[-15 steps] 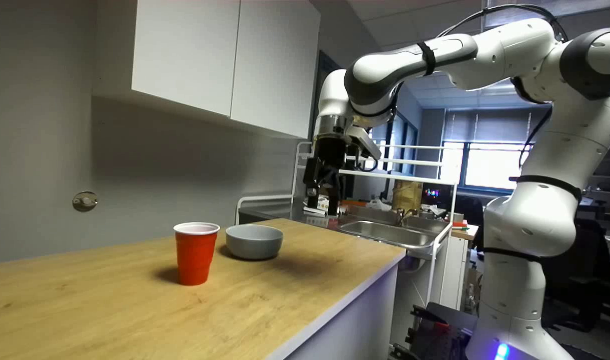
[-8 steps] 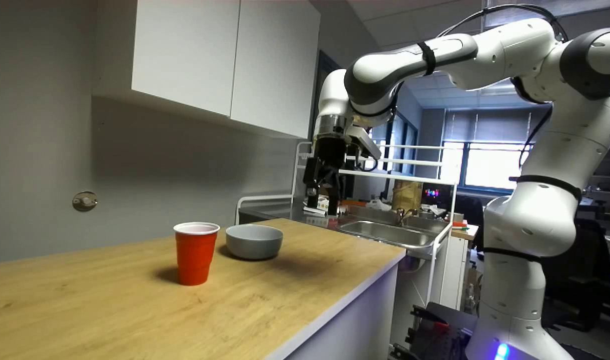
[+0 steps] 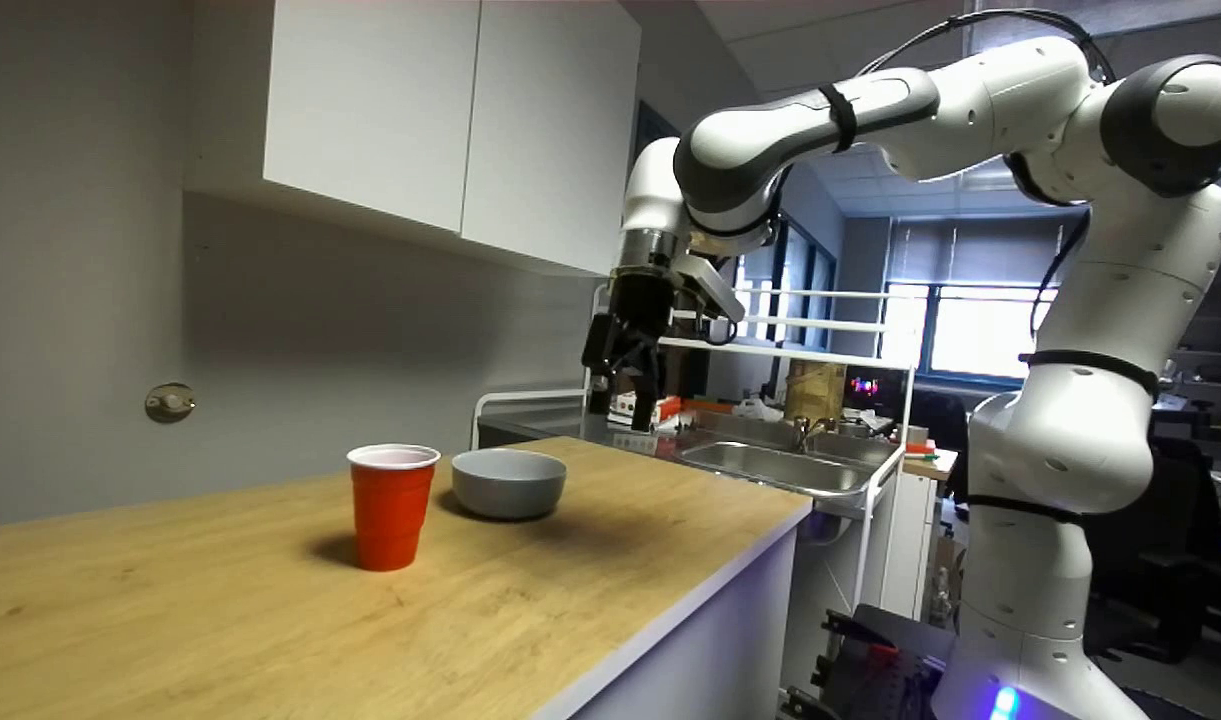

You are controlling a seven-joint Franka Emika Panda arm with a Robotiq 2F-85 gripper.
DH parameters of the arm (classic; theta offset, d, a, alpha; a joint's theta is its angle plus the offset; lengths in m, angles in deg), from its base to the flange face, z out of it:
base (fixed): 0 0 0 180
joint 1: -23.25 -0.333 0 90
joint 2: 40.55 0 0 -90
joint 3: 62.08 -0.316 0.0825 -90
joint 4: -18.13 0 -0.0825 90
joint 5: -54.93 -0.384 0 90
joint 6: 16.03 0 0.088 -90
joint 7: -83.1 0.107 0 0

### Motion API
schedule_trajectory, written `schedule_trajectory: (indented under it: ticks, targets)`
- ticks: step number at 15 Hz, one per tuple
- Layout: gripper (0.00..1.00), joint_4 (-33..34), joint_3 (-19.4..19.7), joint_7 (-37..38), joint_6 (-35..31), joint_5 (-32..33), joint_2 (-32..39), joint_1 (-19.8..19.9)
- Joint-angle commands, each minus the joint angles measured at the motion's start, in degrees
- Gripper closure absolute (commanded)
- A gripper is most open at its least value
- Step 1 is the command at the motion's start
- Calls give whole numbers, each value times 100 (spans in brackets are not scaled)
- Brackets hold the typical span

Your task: Pour the contents of the cup into the bowl

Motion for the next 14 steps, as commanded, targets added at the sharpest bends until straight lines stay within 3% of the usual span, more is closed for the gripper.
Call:
schedule_trajectory:
  ticks: [1,8,14]
  targets:
    - [0,709,-207,111,-173,9,664,-66]
    - [0,2104,-628,215,-191,521,1815,-365]
    - [0,3376,-832,202,-33,1440,2811,-838]
